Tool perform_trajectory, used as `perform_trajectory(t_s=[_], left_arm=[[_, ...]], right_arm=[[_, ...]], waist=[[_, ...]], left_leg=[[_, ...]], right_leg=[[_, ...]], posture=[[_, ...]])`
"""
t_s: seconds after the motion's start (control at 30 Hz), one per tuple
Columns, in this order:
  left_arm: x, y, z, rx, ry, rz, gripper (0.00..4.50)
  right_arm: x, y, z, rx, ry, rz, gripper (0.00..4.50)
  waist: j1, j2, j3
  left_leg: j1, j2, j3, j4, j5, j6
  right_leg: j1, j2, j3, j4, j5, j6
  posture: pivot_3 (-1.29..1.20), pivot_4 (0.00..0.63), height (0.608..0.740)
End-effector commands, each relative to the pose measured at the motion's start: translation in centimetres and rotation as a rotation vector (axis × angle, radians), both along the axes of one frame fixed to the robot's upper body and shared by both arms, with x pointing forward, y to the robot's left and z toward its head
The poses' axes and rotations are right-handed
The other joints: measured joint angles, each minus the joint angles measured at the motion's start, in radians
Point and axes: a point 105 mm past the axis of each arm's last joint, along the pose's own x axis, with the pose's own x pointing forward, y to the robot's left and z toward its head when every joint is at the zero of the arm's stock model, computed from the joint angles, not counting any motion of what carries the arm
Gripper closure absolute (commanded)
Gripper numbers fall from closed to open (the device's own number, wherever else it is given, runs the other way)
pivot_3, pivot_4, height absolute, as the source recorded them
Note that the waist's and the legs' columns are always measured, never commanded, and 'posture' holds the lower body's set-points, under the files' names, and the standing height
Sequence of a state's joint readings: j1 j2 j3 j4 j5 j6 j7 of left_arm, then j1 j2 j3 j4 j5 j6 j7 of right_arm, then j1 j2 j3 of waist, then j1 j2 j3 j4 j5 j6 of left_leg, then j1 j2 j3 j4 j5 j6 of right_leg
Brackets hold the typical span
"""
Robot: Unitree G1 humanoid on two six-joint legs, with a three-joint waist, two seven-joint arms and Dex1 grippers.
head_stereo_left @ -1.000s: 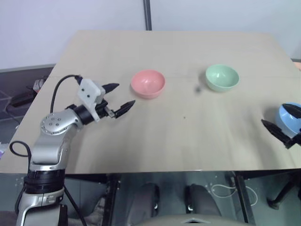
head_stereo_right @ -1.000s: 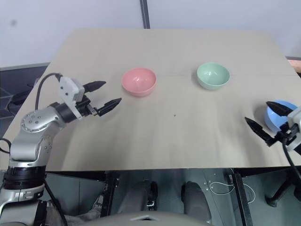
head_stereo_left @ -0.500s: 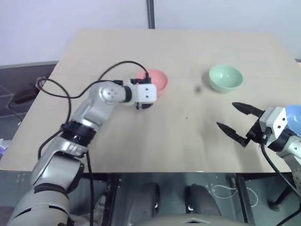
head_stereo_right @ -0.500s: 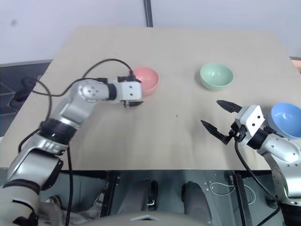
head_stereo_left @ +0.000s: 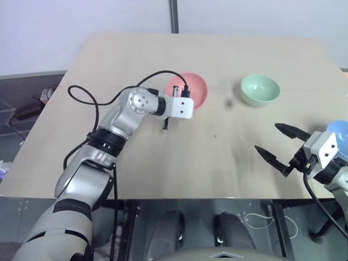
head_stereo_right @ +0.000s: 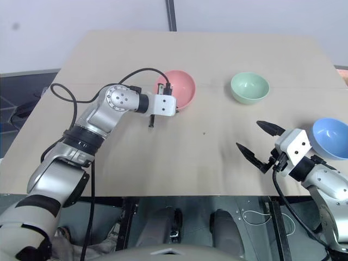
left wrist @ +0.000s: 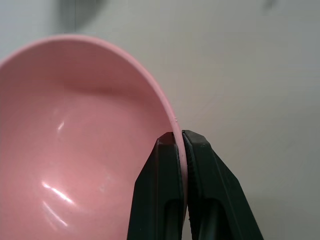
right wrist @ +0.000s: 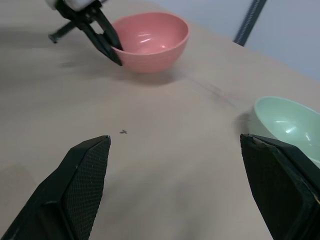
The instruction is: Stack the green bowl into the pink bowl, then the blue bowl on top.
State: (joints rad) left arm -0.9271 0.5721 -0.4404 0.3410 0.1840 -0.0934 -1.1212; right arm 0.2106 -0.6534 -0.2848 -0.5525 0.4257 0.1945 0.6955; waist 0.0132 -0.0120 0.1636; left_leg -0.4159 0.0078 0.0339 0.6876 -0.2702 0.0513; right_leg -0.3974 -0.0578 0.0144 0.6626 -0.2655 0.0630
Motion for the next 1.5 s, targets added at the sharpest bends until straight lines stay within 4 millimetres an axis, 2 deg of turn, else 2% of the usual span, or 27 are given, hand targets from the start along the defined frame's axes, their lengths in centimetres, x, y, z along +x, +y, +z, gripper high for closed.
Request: perform_trajectory(t_s=[0.03, 0.13, 0.2, 0.3, 0.37, 0.4, 0.43, 0.53, 0.57, 0.7, 0.77, 0.8, 0.87, 0.9, 1.0, 1.07, 1.27, 1.3, 1.33, 1.5], left_arm=[[-4.4, -2.9, 0.8, -0.033, 0.042, -0.257, 4.41], [-6.1, -3.7, -0.2, 0.0, 0.052, -0.381, 4.41], [-6.6, -4.3, -0.8, 0.001, 0.074, -0.419, 4.41], [-6.4, -4.9, -1.2, 0.008, 0.065, -0.436, 3.46], [-6.7, -5.0, -1.2, 0.0, 0.077, -0.45, 2.45], [-6.8, -5.1, -1.2, -0.002, 0.077, -0.452, 2.28], [-6.8, -5.0, -1.0, -0.014, 0.082, -0.447, 1.59], [-6.8, -4.4, 0.2, -0.079, 0.079, -0.421, 0.28], [-6.8, -4.3, 0.5, -0.1, 0.078, -0.411, 0.03], [-6.9, -1.6, 2.3, -0.238, 0.167, -0.28, 0.03], [-6.9, 0.0, 2.9, -0.315, 0.207, -0.193, 0.03], [-6.7, 1.2, 2.9, -0.377, 0.252, -0.12, 0.03], [-7.1, 2.7, 4.0, -0.602, 0.246, -0.101, 0.03], [-7.3, 3.2, 4.4, -0.678, 0.257, -0.098, 0.03], [-7.5, 5.6, 3.2, -0.721, 0.322, 0.05, 0.03], [-7.8, 6.3, 2.9, -0.733, 0.338, 0.095, 0.03], [-9.2, 7.1, 3.1, -0.784, 0.334, 0.158, 0.03], [-9.4, 7.2, 3.0, -0.791, 0.338, 0.169, 0.0], [-9.6, 7.3, 3.0, -0.797, 0.339, 0.18, 0.0], [-10.1, 7.5, 2.8, -0.814, 0.326, 0.221, 0.0]], right_arm=[[-0.6, -0.1, 1.1, -0.013, -0.06, -0.023, 0.0], [-0.6, -0.3, 1.1, -0.006, -0.059, -0.046, 0.0], [-0.5, -0.3, 1.0, -0.004, -0.059, -0.061, 0.0], [-0.3, -0.4, 0.9, -0.003, -0.06, -0.082, 0.0], [-0.1, -0.5, 1.0, -0.001, -0.071, -0.098, 0.0], [0.0, -0.6, 1.0, -0.003, -0.077, -0.108, 0.0], [0.2, -0.7, 0.9, -0.006, -0.077, -0.119, 0.0], [0.9, -1.0, 1.1, -0.012, -0.093, -0.154, 0.0], [1.0, -1.1, 1.2, -0.014, -0.098, -0.162, 0.0], [3.4, -1.7, 1.1, -0.125, -0.093, -0.174, 0.0], [5.4, -2.4, 0.9, -0.169, -0.078, -0.189, 0.0], [7.0, -2.8, 0.7, -0.213, -0.077, -0.202, 0.0], [10.4, -3.3, 0.3, -0.284, -0.073, -0.223, 0.0], [11.4, -3.3, 0.2, -0.303, -0.072, -0.225, 0.0], [15.1, -1.9, 0.3, -0.359, -0.077, -0.177, 0.0], [16.6, -1.3, 0.2, -0.386, -0.067, -0.145, 0.0], [19.2, -0.7, -1.0, -0.472, 0.01, -0.098, 0.0], [19.4, -0.7, -1.2, -0.484, 0.021, -0.094, 0.51], [19.6, -0.6, -1.2, -0.493, 0.027, -0.085, 0.82], [20.0, -0.4, -0.7, -0.495, 0.028, -0.075, 3.25]], waist=[[0.001, 0.0, 0.0], [0.001, 0.0, 0.0], [0.001, 0.001, 0.0], [0.001, 0.001, 0.0], [0.0, 0.001, 0.0], [0.0, 0.001, 0.0], [-0.001, 0.001, 0.0], [-0.003, 0.001, 0.0], [-0.003, 0.001, 0.0], [-0.01, 0.001, -0.001], [-0.01, 0.001, -0.001], [-0.021, 0.002, 0.0], [-0.04, 0.002, 0.0], [-0.04, 0.002, 0.0], [-0.039, 0.002, 0.0], [-0.039, 0.002, 0.001], [-0.028, 0.002, 0.001], [-0.028, 0.002, 0.001], [-0.027, 0.002, 0.001], [-0.033, 0.002, 0.001]], left_leg=[[0.0, 0.0, 0.0, 0.0, 0.0, 0.0], [0.001, 0.0, 0.0, 0.001, 0.0, 0.0], [0.002, 0.0, 0.0, 0.001, -0.002, 0.003], [0.002, 0.0, 0.0, 0.001, -0.002, 0.004], [0.002, 0.0, 0.0, 0.001, -0.002, 0.004], [0.002, 0.0, 0.0, 0.001, -0.002, 0.004], [0.002, 0.0, 0.0, 0.001, -0.002, 0.004], [0.002, 0.0, 0.0, 0.001, -0.002, 0.004], [0.002, 0.0, 0.0, 0.001, -0.002, 0.004], [0.002, 0.001, 0.0, 0.002, -0.002, 0.004], [0.002, 0.002, 0.0, 0.002, -0.002, 0.004], [0.002, 0.002, 0.0, 0.002, -0.002, 0.004], [0.003, 0.002, 0.002, 0.002, -0.002, 0.004], [0.005, 0.003, 0.004, 0.002, -0.002, 0.003], [0.003, 0.003, 0.001, 0.002, 0.0, -0.001], [0.002, 0.003, 0.002, 0.0, 0.001, -0.001], [0.0, 0.001, 0.003, -0.001, 0.001, -0.001], [0.0, 0.0, 0.003, -0.001, 0.001, -0.001], [0.0, 0.0, 0.003, -0.001, 0.001, -0.001], [0.001, 0.0, 0.003, -0.001, 0.001, -0.001]], right_leg=[[0.0, 0.0, 0.0, 0.0, 0.0, 0.0], [0.001, 0.0, 0.001, 0.001, 0.0, 0.0], [0.001, 0.0, 0.001, 0.002, 0.0, 0.0], [0.001, 0.001, 0.0, 0.002, 0.0, 0.0], [0.001, 0.001, 0.001, 0.002, 0.0, 0.0], [0.001, 0.001, 0.001, 0.002, 0.0, 0.0], [0.001, 0.001, 0.001, 0.002, 0.0, 0.0], [0.001, 0.001, 0.001, 0.002, 0.0, 0.0], [0.001, 0.002, 0.001, 0.002, 0.0, 0.0], [0.001, 0.002, 0.002, 0.002, 0.0, 0.0], [0.001, 0.002, 0.002, 0.002, 0.0, 0.0], [0.001, 0.002, 0.001, 0.002, 0.0, 0.0], [0.001, 0.002, 0.003, 0.002, 0.0, 0.0], [0.001, 0.002, 0.004, 0.002, 0.0, 0.0], [0.0, 0.003, 0.002, 0.003, 0.0, -0.001], [-0.002, 0.003, 0.003, 0.003, 0.0, -0.001], [-0.003, -0.002, 0.002, 0.0, 0.0, 0.0], [-0.003, -0.003, 0.002, 0.0, 0.0, 0.0], [-0.003, -0.003, 0.002, 0.0, 0.0, 0.0], [-0.003, -0.004, 0.002, 0.002, 0.0, 0.0]], posture=[[0.0, 0.15, 0.74], [0.0, 0.15, 0.74], [0.0, 0.15, 0.74], [0.0, 0.15, 0.74], [0.0, 0.15, 0.74], [0.0, 0.15, 0.74], [0.0, 0.15, 0.74], [0.0, 0.15, 0.74], [0.0, 0.15, 0.74], [0.0, 0.15, 0.74], [0.0, 0.15, 0.74], [0.0, 0.15, 0.74], [0.0, 0.15, 0.74], [0.0, 0.15, 0.74], [0.0, 0.15, 0.74], [0.0, 0.15, 0.74], [0.0, 0.15, 0.74], [0.0, 0.15, 0.74], [0.0, 0.15, 0.74], [0.0, 0.15, 0.74]])
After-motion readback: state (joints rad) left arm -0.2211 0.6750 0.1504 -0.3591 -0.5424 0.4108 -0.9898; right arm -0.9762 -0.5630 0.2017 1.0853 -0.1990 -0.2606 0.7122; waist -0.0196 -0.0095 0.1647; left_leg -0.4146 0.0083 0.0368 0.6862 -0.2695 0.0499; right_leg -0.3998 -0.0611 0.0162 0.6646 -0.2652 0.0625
